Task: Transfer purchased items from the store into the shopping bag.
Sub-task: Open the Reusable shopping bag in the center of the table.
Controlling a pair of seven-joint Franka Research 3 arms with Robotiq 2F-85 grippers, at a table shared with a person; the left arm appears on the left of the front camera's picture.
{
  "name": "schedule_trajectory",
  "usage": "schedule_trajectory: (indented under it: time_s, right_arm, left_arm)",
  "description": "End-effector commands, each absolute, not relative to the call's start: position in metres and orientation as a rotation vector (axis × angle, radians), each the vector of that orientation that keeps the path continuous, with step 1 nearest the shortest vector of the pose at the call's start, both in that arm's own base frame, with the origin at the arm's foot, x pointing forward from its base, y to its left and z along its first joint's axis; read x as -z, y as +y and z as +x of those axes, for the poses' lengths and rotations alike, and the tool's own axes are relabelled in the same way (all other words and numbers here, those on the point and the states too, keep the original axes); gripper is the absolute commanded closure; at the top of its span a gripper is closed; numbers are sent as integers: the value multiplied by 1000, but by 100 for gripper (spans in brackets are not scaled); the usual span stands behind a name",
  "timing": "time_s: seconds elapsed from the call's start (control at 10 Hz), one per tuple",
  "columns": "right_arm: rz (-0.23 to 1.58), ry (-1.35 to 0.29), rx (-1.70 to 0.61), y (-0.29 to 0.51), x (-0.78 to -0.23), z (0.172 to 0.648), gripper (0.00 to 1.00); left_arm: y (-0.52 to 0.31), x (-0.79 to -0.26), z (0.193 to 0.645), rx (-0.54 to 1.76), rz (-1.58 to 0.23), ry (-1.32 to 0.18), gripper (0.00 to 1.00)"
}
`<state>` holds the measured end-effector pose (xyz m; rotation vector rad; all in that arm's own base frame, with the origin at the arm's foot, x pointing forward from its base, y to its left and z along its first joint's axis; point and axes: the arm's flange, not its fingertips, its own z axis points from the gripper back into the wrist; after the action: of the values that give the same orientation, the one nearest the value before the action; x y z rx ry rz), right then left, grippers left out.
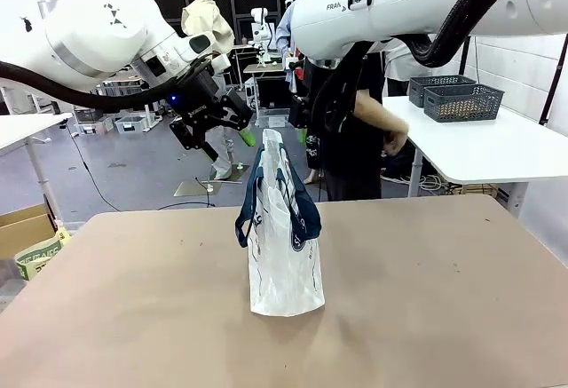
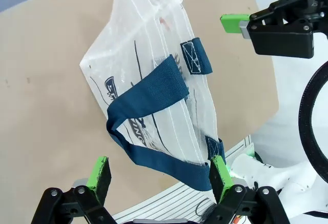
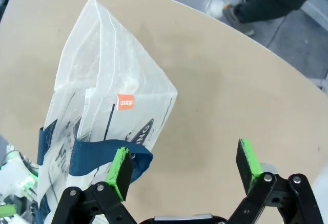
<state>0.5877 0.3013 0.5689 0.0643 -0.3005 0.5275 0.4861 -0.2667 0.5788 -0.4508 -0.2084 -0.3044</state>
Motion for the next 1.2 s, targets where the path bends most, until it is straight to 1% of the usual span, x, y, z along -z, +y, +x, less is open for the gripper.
schedule_trajectory:
  time_s: [0.0, 0.1, 0.3, 0.4, 0.6, 0.8, 1.1]
  right_arm:
    - [163, -292, -478, 306, -568, 584, 0]
    - [198, -291, -437, 316, -577, 583, 0]
    - [179, -298, -438, 333, -588, 572, 0]
    - [204, -284, -427, 340, -589, 565, 0]
    - [195, -284, -438, 349, -591, 553, 0]
    - [176, -261, -445, 352, -581, 547, 0]
    - [151, -204, -409, 349, -561, 548, 0]
  left_arm:
    - [-266, -581, 487, 302, -453, -212, 0]
    - [-275, -587, 482, 264, -463, -214, 0]
    - [-282, -592, 468, 246, -473, -204, 0]
    - [-283, -594, 462, 236, -477, -207, 0]
    - [-291, -582, 463, 221, -432, -196, 0]
    - [-297, -565, 470, 188, -398, -195, 0]
    - [-302, -558, 476, 147, -363, -217, 0]
